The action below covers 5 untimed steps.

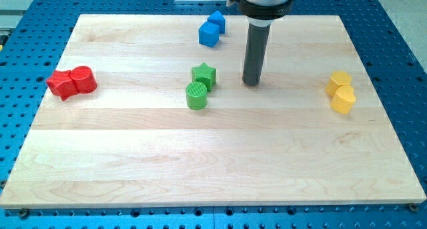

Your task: Make a group of green blocks and cube at the center

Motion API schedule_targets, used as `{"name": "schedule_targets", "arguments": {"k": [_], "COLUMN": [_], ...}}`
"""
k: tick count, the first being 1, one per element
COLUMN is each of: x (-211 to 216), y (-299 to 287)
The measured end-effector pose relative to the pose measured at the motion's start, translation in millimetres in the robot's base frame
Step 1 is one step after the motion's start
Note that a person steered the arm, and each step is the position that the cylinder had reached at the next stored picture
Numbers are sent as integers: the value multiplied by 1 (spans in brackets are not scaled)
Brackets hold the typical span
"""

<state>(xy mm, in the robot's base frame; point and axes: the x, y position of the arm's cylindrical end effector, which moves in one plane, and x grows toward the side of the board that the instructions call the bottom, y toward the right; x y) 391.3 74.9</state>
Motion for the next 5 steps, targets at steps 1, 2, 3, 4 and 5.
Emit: {"name": "schedule_targets", "arguments": {"k": [1,2,3,4,5], "x": [0,3,3,3,3], "y": [0,-6,-6,-6,-6]}}
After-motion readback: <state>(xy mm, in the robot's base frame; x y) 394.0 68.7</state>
